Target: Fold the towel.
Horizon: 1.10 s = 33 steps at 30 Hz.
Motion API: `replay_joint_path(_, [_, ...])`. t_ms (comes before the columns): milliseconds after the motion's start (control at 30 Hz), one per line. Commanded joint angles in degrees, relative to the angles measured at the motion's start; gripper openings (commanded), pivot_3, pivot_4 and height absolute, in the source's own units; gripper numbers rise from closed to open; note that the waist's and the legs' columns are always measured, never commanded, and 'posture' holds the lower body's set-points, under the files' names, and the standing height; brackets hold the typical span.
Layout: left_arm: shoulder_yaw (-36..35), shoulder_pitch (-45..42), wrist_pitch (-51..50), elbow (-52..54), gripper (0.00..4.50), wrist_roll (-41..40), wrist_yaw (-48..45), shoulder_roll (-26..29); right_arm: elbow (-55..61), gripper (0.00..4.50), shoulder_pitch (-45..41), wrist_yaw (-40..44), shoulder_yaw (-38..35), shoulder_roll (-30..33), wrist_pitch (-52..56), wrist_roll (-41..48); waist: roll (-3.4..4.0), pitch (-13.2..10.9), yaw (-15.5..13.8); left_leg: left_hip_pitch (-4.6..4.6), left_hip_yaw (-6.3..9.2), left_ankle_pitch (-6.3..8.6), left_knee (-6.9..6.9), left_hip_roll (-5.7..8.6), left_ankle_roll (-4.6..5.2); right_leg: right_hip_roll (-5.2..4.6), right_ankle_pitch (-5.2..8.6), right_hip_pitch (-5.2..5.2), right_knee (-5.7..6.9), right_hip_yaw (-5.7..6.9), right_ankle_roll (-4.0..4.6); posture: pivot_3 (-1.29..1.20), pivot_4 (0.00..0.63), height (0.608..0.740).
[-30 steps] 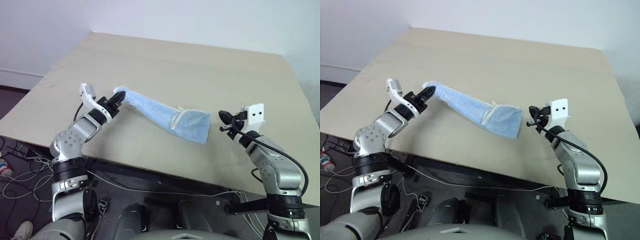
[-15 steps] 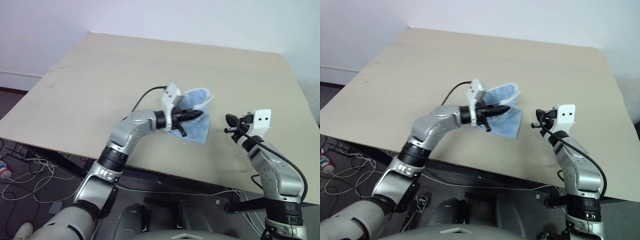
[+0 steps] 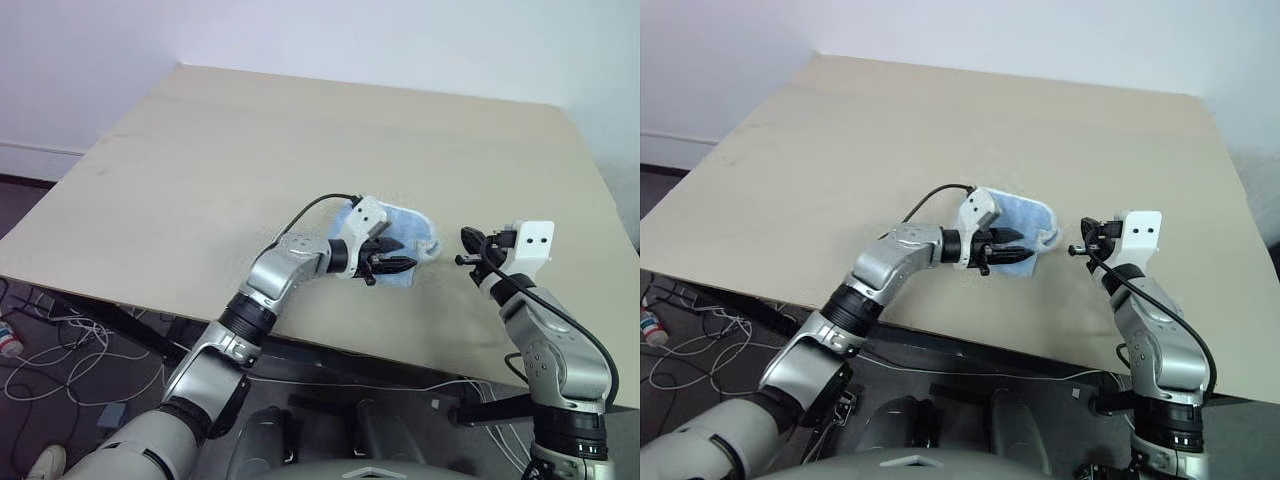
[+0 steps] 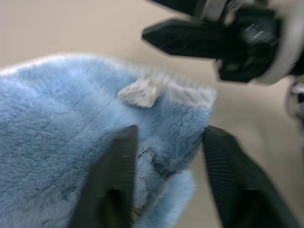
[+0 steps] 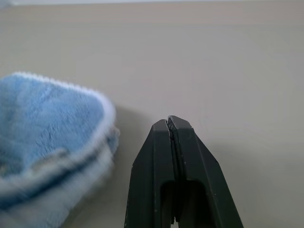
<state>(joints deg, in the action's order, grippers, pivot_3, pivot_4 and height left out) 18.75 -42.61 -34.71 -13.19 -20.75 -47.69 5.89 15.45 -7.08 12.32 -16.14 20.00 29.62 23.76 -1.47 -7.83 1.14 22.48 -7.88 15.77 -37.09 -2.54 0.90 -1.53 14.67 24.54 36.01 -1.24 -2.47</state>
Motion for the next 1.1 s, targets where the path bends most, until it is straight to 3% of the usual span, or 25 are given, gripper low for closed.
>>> replay_joint_path(33, [-5.1,1.0,-2.7,6.0,3.35,-4.4,-1.4,1.3,3.7,0.0,-1.7,1.1,0.2,1.7,-0.2,-0.1,0.01,0.0,0.0,0.0,0.0,0.0,0.0,0.0,0.0,0.0,0.0,0.0,0.0,0.0,-0.01,0.0,0.15,0.722])
replay_joint_path(133, [-9.3,1.1,-1.3,5.0,3.18,-4.1,1.5,2.6,5.1,0.0,-2.9,1.8,1.6,3.2,0.3,-0.8,0.01,0.0,0.0,-0.01,0.0,0.0,-0.01,0.0,0.0,0.0,-0.04,-0.01,0.01,0.0,-0.07,0.0,0.15,0.722])
replay_joint_path(333, [-7.6,0.8,9.3,-2.5,1.33,3.9,4.1,3.5,6.5,0.0,-5.3,5.1,7.9,4.0,2.3,-1.3,-0.01,0.0,-0.2,-0.03,0.0,0.0,-0.01,0.0,0.0,0.0,-0.08,-0.04,0.01,0.02,-0.17,0.0,0.15,0.722])
replay_joint_path(467, [-5.2,0.4,13.9,-10.5,0.03,8.6,4.5,2.1,1.0,0.0,-7.6,5.7,13.6,2.0,1.9,-4.3,-0.03,0.0,-0.2,-0.02,0.0,0.0,-0.04,0.02,0.0,-0.02,-0.03,-0.05,0.0,0.03,-0.09,0.0,0.15,0.722])
replay_joint_path(700, [-2.5,1.1,19.4,-20.1,0.03,14.6,4.1,1.1,-10.3,0.0,-5.7,6.0,18.8,0.2,0.1,-9.8,-0.05,0.0,-0.3,0.01,0.0,0.02,-0.04,0.01,0.04,-0.04,0.0,-0.03,-0.01,0.05,-0.03,0.0,0.15,0.722])
replay_joint_path(900, [-10.5,1.0,17.9,-16.9,0.03,8.2,3.7,0.6,-4.9,0.0,-3.7,7.0,15.5,0.3,-2.4,-8.4,-0.1,0.1,-0.2,-0.05,0.01,0.02,-0.05,0.0,0.04,-0.04,0.0,-0.09,0.01,0.05,-0.02,0.0,0.15,0.722])
replay_joint_path(1000, [-14.9,-0.2,17.9,-15.8,0.0,6.7,4.2,3.9,2.3,0.57,-2.4,8.5,9.4,1.6,1.1,-2.2,-0.1,0.0,-0.1,0.0,0.01,0.02,-0.04,-0.01,0.04,-0.03,-0.09,-0.03,0.02,0.05,-0.19,0.0,0.15,0.722])
replay_joint_path(1100, [-15.5,-1.0,22.4,-18.7,0.0,10.0,5.0,9.0,5.7,1.55,-0.6,10.4,2.4,2.0,7.8,8.0,-0.1,0.0,0.0,-0.04,0.01,0.02,-0.04,-0.04,0.03,0.0,-0.12,-0.03,0.09,0.05,-0.22,0.0,0.15,0.722])
